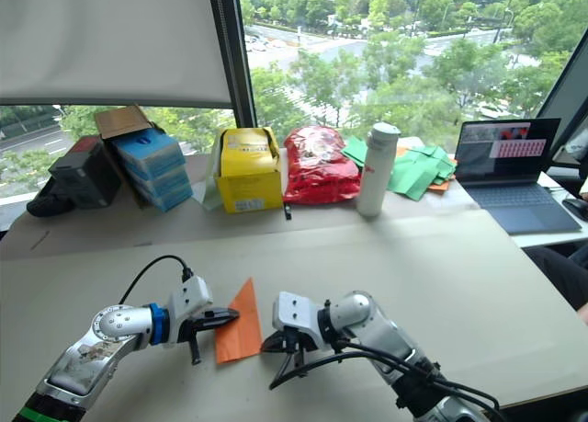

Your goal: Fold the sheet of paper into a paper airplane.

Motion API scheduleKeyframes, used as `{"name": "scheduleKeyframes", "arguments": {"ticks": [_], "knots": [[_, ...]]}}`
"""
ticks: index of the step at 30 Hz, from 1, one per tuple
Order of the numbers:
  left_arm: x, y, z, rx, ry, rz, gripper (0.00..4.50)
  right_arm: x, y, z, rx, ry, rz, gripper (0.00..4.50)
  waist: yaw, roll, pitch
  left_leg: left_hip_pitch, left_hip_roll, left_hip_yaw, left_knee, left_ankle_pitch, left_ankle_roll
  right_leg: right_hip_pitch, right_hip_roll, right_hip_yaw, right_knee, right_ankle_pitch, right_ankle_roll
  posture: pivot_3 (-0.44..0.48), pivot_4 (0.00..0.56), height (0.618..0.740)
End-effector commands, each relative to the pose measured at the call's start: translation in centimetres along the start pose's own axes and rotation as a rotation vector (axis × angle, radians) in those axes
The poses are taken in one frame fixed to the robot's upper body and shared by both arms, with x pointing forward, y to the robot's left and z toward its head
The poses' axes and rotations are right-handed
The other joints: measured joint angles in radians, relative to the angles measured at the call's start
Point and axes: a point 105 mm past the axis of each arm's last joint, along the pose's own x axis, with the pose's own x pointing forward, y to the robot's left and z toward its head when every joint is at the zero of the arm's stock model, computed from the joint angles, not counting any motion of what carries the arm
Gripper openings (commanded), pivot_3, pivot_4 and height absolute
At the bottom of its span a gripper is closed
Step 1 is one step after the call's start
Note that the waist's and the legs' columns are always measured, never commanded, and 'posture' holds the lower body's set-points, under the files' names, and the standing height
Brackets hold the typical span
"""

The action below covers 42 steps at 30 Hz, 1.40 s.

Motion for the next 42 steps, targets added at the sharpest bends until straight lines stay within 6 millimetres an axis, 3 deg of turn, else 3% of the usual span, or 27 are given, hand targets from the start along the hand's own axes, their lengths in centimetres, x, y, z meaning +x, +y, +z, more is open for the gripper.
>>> {"name": "scheduleKeyframes", "arguments": {"ticks": [1,7,13,16,18,20,23,27,33,39,42], "knots": [[-0.1,-0.3,-2.2,-0.058,0.077,-0.007,0.04,-1.7,-1.1,2.7,-0.02,-0.105,-0.065,0.0,0.0,0.0,0.0,0.0,0.0,0.0,0.0,0.0,0.0,0.0,0.0,0.0,0.0,0.0,0.0,0.0,0.15,0.738],[-1.9,1.4,1.2,-0.14,-0.082,0.055,0.04,-4.0,-0.8,4.8,0.037,-0.204,-0.147,0.0,-0.001,-0.002,0.001,-0.005,0.001,0.0,0.0,0.0,0.0,-0.005,0.0,0.001,0.0,0.0,0.0,0.0,0.15,0.738],[-4.8,2.8,2.5,-0.149,-0.118,0.075,0.04,-4.0,0.3,5.2,0.046,-0.198,-0.166,0.0,-0.003,-0.005,0.004,-0.009,0.0,-0.002,0.0,0.0,-0.001,-0.006,-0.002,-0.001,0.001,0.0,0.0,0.0,0.15,0.738],[-5.7,3.5,2.4,-0.054,-0.069,0.035,0.04,-4.1,0.6,5.0,0.041,-0.187,-0.172,0.0,-0.013,-0.003,0.005,-0.015,-0.016,-0.031,0.001,0.002,0.007,0.002,-0.024,-0.029,0.003,-0.007,0.006,0.0,0.15,0.738],[-5.9,4.1,1.8,0.054,-0.004,-0.003,0.04,-4.3,0.5,5.1,0.056,-0.193,-0.185,0.0,-0.01,0.0,0.007,-0.017,-0.04,-0.069,0.001,0.011,0.008,0.009,-0.035,-0.05,0.005,-0.015,0.006,0.0,0.15,0.738],[-5.9,4.8,2.3,0.194,-0.002,-0.073,0.04,-4.6,0.5,5.3,0.069,-0.212,-0.192,0.0,0.017,0.006,0.011,-0.017,-0.062,-0.102,0.002,0.022,0.0,0.005,-0.031,-0.046,0.006,-0.022,0.013,0.0,0.15,0.738],[-5.3,5.6,3.2,0.394,-0.009,-0.157,0.04,-4.7,0.6,5.5,0.063,-0.214,-0.191,0.0,0.052,0.004,0.011,-0.022,-0.058,-0.098,0.002,0.022,-0.002,0.003,-0.022,-0.024,0.004,-0.021,0.011,0.0,0.15,0.738],[-3.2,6.3,5.7,0.627,-0.099,-0.261,0.04,-4.8,0.7,5.5,0.051,-0.215,-0.189,0.0,0.058,0.003,0.011,-0.027,-0.055,-0.09,0.002,0.023,-0.003,-0.003,-0.024,-0.014,0.005,-0.017,0.01,0.0,0.15,0.738],[-1.4,6.0,6.4,0.704,-0.124,-0.418,0.04,-5.2,0.3,5.3,0.052,-0.204,-0.242,0.0,0.018,0.002,0.011,-0.031,-0.052,-0.08,0.005,0.022,0.0,-0.007,-0.023,-0.008,0.005,-0.013,0.012,0.0,0.15,0.738],[-1.0,6.9,7.6,0.721,-0.105,-0.44,0.04,-5.5,0.3,5.0,0.062,-0.197,-0.289,0.0,0.003,0.002,0.011,-0.032,-0.051,-0.079,0.006,0.022,0.0,-0.009,-0.021,-0.005,0.006,-0.013,0.012,0.0,0.15,0.738],[-1.2,7.4,7.8,0.716,-0.071,-0.449,0.77,-5.5,0.4,4.8,0.066,-0.193,-0.303,0.0,0.003,0.002,0.011,-0.033,-0.051,-0.079,0.008,0.022,0.001,-0.009,-0.021,-0.005,0.007,-0.013,0.013,0.0,0.15,0.738]]}}
